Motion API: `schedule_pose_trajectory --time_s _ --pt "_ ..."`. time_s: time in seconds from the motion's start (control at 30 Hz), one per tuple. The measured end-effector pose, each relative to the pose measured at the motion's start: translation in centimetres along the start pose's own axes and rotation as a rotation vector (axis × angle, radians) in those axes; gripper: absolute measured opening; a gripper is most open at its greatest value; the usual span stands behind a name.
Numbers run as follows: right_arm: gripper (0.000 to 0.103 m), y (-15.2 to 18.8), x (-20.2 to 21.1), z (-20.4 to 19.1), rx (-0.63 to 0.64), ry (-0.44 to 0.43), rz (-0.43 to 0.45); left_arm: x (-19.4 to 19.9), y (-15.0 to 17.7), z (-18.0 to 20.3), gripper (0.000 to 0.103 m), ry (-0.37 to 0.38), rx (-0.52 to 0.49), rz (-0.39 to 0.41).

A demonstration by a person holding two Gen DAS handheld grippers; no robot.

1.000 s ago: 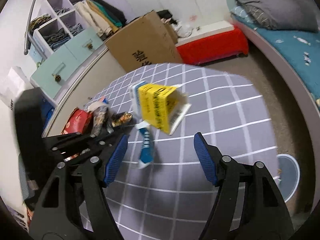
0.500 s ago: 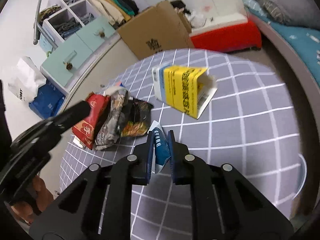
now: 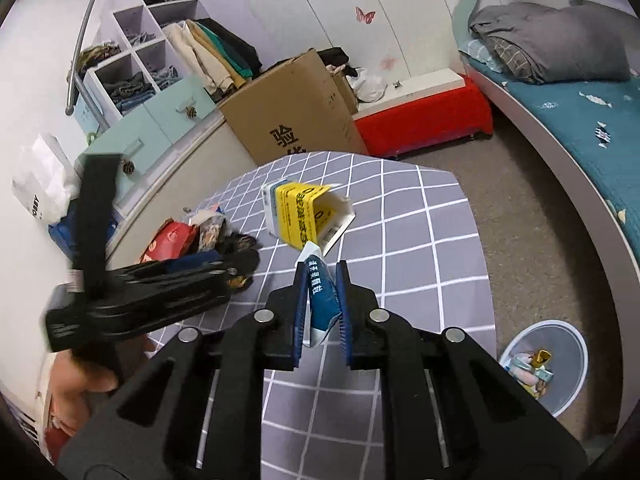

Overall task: Collect trash
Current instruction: 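Grasp the black snack wrapper with the left tool while the right tool holds the blue strip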

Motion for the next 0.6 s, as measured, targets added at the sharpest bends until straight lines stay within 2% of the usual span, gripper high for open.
schedule_pose_trajectory --time_s 0.17,0.23,0.27,0.3,0.33,0.37,0.4,0.53,0.6 --pt "0.014 -0.1 -1.3 0.7 -0.013 -0.020 -0.014 -1.1 0.2 0.3 0.055 -0.106 -0.072 0.002" --pt "0.014 0.0 -1.8 0.9 -0.018 -0.031 -0.023 -1.7 0.3 0.0 0.052 -0.101 -0.071 -0.025" --pt "0.014 0.0 -1.9 0.9 -0.018 -0.033 -0.023 -1.5 0.3 -0.4 0.046 -0.095 -0.056 -0.013" --pt "0.014 0.1 -1.9 0.9 -0.020 -0.038 -0.021 -1.5 0.4 -0.5 0.028 -0.117 -0.058 -0.012" --pt "0.014 0.1 -1.9 1.0 -0.023 -0.042 -0.020 -1.3 0.4 -0.9 0.018 -0.146 -0.060 -0.005" --pt "0.014 0.1 -1.8 1.0 -0.026 -0.048 -0.018 -0.8 0.4 -1.5 0.013 -0.115 -0.033 0.011" --pt "0.014 0.2 -1.7 1.1 -0.029 -0.055 -0.018 -0.5 0.4 -2.0 0.012 -0.049 0.002 0.009" --pt "0.014 0.4 -0.7 1.3 -0.038 -0.073 -0.006 1.4 0.8 -2.0 0.012 -0.008 0.024 0.059" --pt "0.014 0.6 0.5 1.6 -0.046 -0.081 0.012 2.9 1.4 -1.5 0.012 0.100 0.054 0.076"
Point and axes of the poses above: each gripper's, at about its wrist camera, not at the fingertips, and x roughly against the way its jaws point, z to its right, y to its underside, the point moved 2 cm from there along -x, roughly the way its jaws point, and after that the axes turned 8 degrees about y, right-handed, at the moved point
